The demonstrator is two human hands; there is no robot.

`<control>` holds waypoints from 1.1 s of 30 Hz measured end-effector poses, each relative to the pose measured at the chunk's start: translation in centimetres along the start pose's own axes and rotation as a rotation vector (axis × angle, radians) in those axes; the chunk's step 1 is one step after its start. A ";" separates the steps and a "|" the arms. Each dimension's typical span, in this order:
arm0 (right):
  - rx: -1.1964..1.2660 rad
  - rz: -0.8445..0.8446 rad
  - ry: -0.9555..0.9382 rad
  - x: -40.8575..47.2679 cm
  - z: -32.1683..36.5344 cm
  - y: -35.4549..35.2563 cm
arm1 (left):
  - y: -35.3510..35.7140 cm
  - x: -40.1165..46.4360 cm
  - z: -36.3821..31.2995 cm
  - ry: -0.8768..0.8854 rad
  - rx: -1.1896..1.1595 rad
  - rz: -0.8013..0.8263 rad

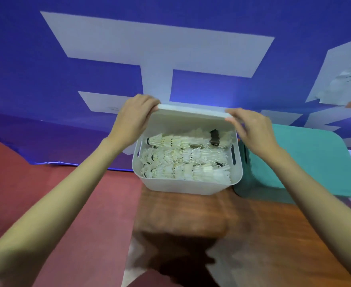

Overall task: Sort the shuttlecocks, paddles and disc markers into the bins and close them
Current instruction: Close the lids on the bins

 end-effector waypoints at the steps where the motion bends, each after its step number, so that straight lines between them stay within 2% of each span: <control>1: -0.021 0.016 -0.030 -1.3 0.4 0.1 | 0.1 -1.1 -0.4 0.002 0.025 0.032; 7: 0.003 -0.055 -0.126 -7.7 2.1 1.1 | 0.5 -7.7 -3.3 0.032 0.001 0.107; 15: 0.017 -0.032 -0.223 -13.1 1.6 4.5 | 1.8 -12.8 -5.4 0.096 0.112 0.161; 25: -0.027 -0.042 -0.274 -15.7 1.7 5.9 | 4.2 -16.0 -6.6 0.158 0.232 0.213; 33: -0.038 -0.040 -0.252 -15.6 2.1 6.5 | 4.8 -16.3 -6.2 0.097 0.205 0.247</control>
Point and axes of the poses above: each hand's wrist, its own x-axis towards the middle knuckle, its own y-axis out of the palm, z = x × y, the point moved 3 cm from there along x, towards the middle knuckle, and after that the axes turned 6 degrees about x, right-handed, at the moved point
